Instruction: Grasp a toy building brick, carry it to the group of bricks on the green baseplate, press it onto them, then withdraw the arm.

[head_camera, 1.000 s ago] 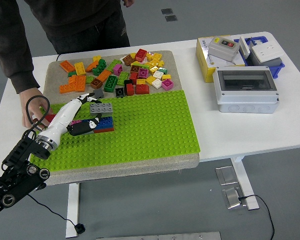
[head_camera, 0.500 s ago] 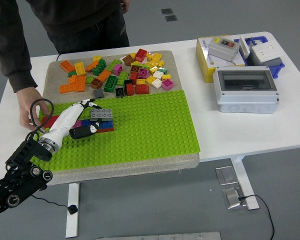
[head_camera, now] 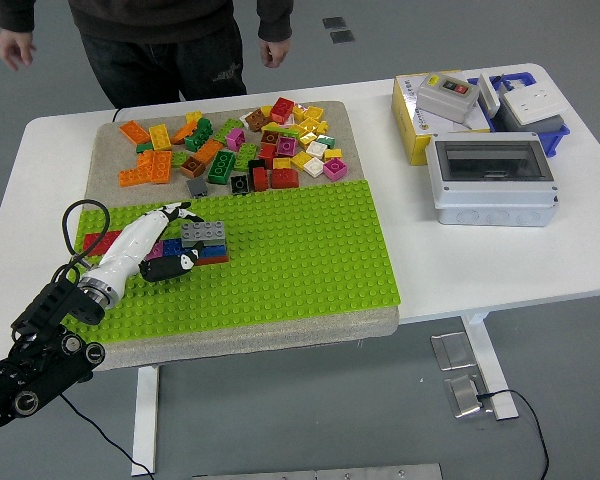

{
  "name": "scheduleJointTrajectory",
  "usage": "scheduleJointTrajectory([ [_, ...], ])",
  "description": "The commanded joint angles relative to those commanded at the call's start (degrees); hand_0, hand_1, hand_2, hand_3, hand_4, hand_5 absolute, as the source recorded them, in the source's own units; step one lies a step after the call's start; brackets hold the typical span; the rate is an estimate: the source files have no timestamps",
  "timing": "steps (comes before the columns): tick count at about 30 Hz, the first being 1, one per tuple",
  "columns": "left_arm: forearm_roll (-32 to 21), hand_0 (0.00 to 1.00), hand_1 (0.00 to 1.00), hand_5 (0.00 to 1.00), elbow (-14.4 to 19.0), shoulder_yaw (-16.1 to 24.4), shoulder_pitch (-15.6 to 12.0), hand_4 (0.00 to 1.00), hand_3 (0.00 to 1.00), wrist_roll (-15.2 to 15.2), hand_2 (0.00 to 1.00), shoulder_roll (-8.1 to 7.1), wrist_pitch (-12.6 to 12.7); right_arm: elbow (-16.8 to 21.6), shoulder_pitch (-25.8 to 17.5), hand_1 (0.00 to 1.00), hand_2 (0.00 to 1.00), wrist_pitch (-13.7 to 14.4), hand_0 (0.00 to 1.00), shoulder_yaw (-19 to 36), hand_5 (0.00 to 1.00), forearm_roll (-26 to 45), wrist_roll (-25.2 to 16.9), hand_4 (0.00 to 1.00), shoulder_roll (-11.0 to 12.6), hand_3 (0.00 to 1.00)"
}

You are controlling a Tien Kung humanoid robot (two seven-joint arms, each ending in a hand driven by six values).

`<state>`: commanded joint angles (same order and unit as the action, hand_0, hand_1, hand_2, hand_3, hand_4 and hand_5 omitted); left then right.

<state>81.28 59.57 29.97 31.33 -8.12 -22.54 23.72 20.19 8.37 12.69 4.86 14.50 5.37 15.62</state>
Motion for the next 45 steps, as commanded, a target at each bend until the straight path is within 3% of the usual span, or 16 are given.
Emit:
scheduleJointTrajectory([
  [45, 2.2, 0.995, 0.956, 0.259, -0.2, -1.7, 1.3, 0.534, 0.597, 4.0, 0.935, -0.56, -3.0, 0.1, 0.1, 0.630, 0.612, 0.0, 0.652, -0.8, 0.998, 1.4, -0.7, 0.638, 0.0, 0.609],
])
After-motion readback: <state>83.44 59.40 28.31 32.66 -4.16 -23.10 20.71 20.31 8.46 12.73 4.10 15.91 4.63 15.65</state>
